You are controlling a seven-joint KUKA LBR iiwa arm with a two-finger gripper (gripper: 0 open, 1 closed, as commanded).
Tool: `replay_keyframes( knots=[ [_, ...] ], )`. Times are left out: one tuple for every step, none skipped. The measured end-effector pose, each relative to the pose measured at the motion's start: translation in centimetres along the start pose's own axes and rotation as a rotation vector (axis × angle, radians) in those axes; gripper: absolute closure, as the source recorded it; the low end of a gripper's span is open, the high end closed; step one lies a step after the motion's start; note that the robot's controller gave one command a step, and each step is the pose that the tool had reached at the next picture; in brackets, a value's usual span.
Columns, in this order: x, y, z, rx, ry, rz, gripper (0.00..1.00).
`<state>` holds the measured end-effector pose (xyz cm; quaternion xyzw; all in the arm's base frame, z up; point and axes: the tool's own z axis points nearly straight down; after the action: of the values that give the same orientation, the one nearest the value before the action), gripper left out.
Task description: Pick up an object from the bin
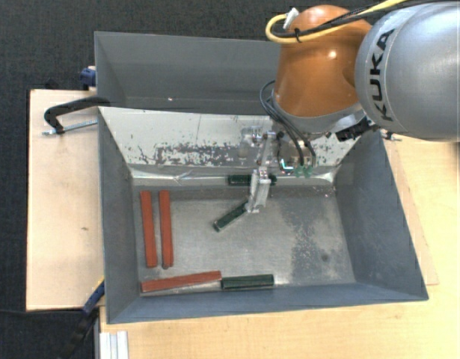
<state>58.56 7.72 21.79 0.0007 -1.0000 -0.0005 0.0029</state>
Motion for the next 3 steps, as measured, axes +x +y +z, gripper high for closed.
replay_keyframes(
  knots=[
    [-0.2,0.0,-0.4,0.0,-0.008,0.001,0.0],
    [0.5,-0.7,4.8,-0.001,-0.013,-0.01,0.0],
    [4.0,-1.8,14.7,0.0,-0.008,-0.102,1.0]
  ],
)
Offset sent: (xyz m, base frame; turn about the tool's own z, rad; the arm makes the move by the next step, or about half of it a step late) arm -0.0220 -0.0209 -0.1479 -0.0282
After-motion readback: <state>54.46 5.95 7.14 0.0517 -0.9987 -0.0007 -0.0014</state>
